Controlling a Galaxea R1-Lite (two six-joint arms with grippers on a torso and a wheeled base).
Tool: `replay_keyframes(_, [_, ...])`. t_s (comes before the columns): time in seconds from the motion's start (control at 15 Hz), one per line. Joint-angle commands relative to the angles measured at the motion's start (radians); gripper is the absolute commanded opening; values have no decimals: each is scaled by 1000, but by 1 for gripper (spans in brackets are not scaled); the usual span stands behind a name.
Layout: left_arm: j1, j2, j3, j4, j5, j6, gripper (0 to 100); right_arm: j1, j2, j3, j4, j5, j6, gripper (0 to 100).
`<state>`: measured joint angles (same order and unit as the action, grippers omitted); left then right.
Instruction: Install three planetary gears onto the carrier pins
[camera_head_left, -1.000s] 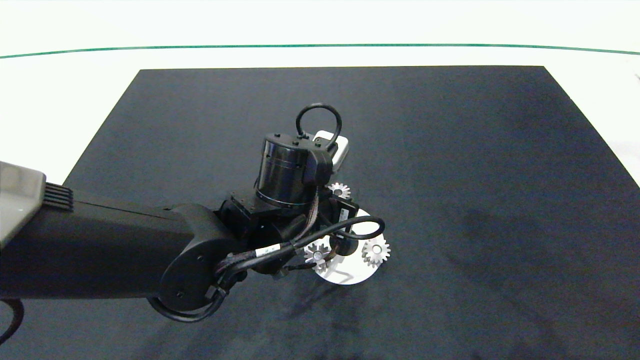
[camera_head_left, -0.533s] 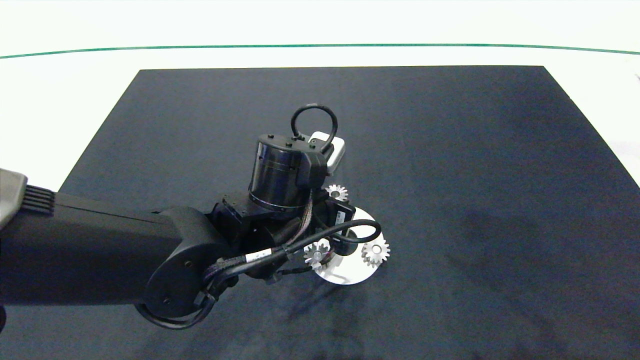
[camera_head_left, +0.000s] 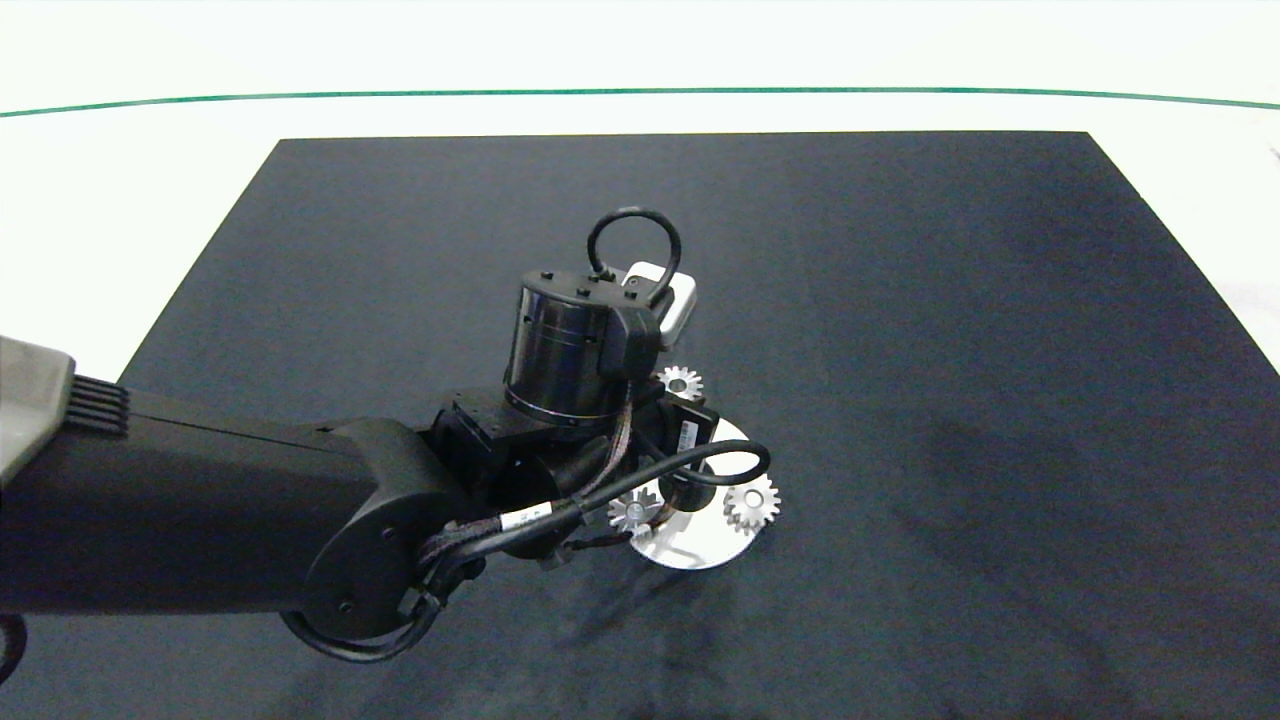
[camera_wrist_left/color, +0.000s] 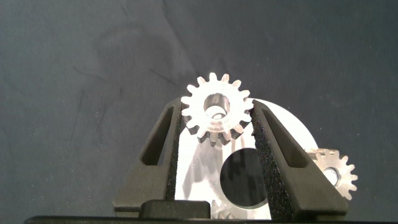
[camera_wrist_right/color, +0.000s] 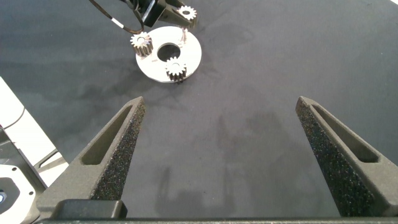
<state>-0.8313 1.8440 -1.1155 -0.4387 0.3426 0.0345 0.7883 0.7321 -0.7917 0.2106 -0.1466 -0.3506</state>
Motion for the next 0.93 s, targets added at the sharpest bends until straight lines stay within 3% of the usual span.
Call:
replay_keyframes(0.07, [0,6,6,-3,3,-1,0,0,-3,0,1,-1,-2,100])
replay_keyframes(0.6, [-11,-3,54,-25,3,-4,0,0,-2,0,1,-1,-4,100])
replay_keyframes(0.93, [-9,3,49,-60,3,18,0,-1,-2,0,1,-1,-2,100])
